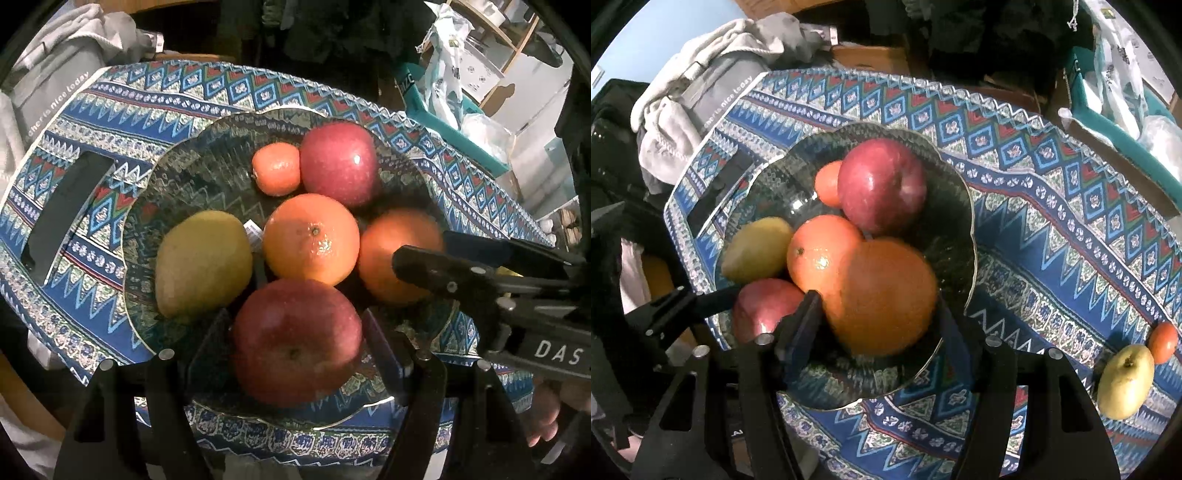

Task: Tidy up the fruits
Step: 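Lower the orange into the plate and open the right tool while the left tool releases the apple there, then move both open tools away from the plate toward the pear and small orange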

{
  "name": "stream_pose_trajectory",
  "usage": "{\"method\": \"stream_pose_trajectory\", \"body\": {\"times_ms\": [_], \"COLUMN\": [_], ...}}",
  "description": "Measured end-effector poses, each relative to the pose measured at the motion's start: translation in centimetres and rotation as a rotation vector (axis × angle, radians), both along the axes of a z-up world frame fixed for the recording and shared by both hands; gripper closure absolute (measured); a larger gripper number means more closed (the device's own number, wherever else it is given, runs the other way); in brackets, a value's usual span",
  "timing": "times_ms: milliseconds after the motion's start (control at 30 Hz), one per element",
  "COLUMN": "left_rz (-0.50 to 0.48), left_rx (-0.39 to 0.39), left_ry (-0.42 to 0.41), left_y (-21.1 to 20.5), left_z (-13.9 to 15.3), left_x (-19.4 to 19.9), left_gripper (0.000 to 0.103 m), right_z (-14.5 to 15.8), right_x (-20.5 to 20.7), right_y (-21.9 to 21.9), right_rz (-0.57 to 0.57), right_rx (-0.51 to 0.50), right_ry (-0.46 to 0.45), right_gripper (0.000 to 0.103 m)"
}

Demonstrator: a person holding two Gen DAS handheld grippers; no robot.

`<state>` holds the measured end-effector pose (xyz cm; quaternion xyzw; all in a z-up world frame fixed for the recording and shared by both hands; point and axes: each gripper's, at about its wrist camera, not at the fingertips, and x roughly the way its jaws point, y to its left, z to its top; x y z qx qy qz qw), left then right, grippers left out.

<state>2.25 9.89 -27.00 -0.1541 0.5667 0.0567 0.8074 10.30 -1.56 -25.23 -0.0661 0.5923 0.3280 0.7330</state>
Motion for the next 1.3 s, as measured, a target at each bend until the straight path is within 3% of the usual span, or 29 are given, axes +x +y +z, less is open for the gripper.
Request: {"method": "stream_pose_trajectory", "body": {"times_ms": [300, 900, 1300], "left_rz": [0.003, -0.003, -0.087], "left_rx": [0.025, 0.108, 0.139], "left_ry": [-0.063, -0.243, -0.361], "left_y": [-0.3, -1.3, -5.2], "left_z": [2.2, 9.6, 14.2], "left_x": [0.2, 0.6, 0.5], "left_gripper": [0.027, 0.027, 0.022], "right_z": [2.5, 12.1, 17.2], "right_x": [-0.1, -0.8, -2.1], "right_y": [-1.0, -6.6, -11.2], "right_rz": [-0.035, -0.173, -0.25], "right_rx": [0.02, 0.108, 0.098], "right_ry": [-0.07, -0.328, -0.479], "right_gripper": [0.039, 0.039, 0.038]}}
